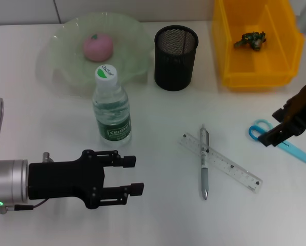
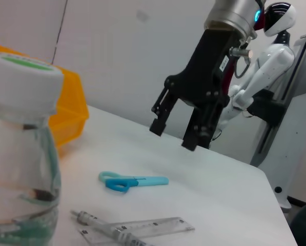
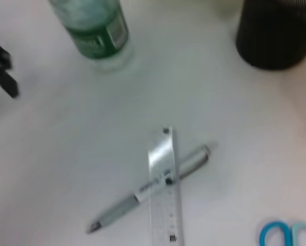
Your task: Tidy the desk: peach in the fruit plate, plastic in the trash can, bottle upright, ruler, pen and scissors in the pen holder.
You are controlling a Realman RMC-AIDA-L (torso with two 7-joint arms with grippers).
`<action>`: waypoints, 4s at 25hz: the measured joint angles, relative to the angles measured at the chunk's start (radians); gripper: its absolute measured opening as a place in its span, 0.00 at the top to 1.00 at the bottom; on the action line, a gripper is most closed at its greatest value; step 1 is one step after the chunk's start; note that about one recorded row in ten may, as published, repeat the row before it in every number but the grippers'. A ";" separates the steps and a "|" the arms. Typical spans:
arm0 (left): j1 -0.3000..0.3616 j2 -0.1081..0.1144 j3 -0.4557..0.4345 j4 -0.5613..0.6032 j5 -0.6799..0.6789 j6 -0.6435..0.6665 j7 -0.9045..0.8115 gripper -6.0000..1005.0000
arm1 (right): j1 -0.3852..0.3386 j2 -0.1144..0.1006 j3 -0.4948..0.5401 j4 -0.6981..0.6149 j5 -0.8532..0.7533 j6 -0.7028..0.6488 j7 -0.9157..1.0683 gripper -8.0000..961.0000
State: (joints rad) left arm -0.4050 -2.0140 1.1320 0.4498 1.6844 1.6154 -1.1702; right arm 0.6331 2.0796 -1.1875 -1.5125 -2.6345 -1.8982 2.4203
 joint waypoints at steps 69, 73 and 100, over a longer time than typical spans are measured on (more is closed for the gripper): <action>-0.024 -0.007 0.000 -0.001 0.001 -0.081 -0.040 0.34 | -0.021 -0.003 -0.127 0.360 -0.159 0.395 -0.025 0.61; -0.026 -0.007 0.000 0.000 0.002 -0.082 -0.045 0.34 | -0.024 -0.003 -0.128 0.361 -0.159 0.403 -0.026 0.65; -0.027 -0.004 -0.001 0.001 0.000 -0.081 -0.048 0.34 | -0.092 -0.003 0.312 0.204 0.191 0.289 -0.251 0.78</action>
State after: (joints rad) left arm -0.4316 -2.0178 1.1307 0.4510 1.6848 1.5340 -1.2180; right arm 0.5409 2.0768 -0.8759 -1.3083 -2.4437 -1.6089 2.1697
